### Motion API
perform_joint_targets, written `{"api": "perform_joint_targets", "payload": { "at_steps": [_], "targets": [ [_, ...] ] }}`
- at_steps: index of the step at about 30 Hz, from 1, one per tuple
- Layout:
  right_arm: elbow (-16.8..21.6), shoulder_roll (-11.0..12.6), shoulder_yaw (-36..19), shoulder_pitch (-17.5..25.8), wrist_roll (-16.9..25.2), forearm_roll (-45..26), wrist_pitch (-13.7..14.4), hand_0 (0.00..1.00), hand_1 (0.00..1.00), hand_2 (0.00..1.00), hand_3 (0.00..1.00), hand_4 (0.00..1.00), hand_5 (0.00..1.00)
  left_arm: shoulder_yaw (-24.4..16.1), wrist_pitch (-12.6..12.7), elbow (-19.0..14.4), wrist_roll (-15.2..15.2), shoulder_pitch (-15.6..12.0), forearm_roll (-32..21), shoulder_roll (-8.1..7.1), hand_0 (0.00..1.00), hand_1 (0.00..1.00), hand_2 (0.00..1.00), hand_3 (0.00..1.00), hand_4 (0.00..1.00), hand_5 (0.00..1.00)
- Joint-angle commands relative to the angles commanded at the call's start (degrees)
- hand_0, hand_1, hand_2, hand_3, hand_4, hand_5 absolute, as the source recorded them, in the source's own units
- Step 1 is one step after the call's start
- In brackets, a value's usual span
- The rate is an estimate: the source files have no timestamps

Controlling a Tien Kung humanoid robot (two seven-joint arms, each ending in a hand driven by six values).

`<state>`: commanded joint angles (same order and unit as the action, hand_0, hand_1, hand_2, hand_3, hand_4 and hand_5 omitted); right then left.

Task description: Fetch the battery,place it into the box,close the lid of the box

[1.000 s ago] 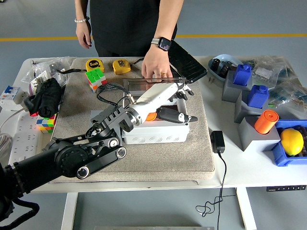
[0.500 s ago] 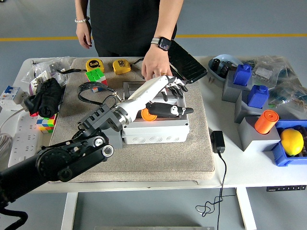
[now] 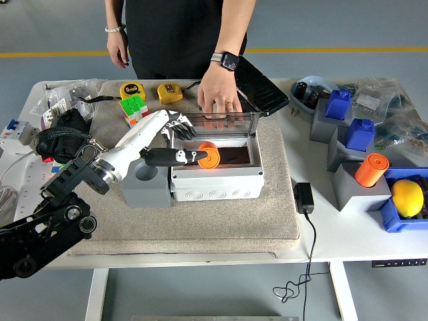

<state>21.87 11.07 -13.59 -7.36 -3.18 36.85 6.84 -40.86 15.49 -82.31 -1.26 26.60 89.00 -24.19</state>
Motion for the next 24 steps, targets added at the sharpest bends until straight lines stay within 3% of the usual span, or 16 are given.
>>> {"api": "perform_joint_targets", "payload": {
  "at_steps": [5, 9, 17, 24],
  "targets": [
    [0.04, 0.03, 0.0, 0.01, 0.08, -0.03, 0.04, 0.6, 0.588, 0.573, 0.52, 0.925, 0.445, 0.76, -0.85, 0.62, -0.77, -0.11, 0.04, -0.25, 0.23, 0.486, 0.472, 0.474, 0.998, 0.575],
    [0.0, 0.06, 0.02, 0.04, 0.15, -0.08, 0.08, 0.6, 0.588, 0.573, 0.52, 0.925, 0.445, 1.58, -1.06, 1.15, -0.99, 0.91, -0.29, 1.03, 0.23, 0.486, 0.472, 0.474, 0.998, 0.575],
    [0.13, -0.11, 0.13, -0.05, 0.2, -0.06, 0.08, 0.6, 0.588, 0.572, 0.519, 0.925, 0.444, 2.53, -1.35, 4.35, -1.05, 2.85, -1.2, 6.46, 0.23, 0.484, 0.477, 0.478, 0.998, 0.569],
    [0.19, 0.01, 0.11, -0.05, 0.22, 0.07, 0.13, 0.599, 0.588, 0.572, 0.519, 0.925, 0.444, 4.59, -2.05, 6.54, -1.86, 4.4, -2.01, 9.15, 0.231, 0.485, 0.478, 0.481, 0.998, 0.579]
  ]
}}
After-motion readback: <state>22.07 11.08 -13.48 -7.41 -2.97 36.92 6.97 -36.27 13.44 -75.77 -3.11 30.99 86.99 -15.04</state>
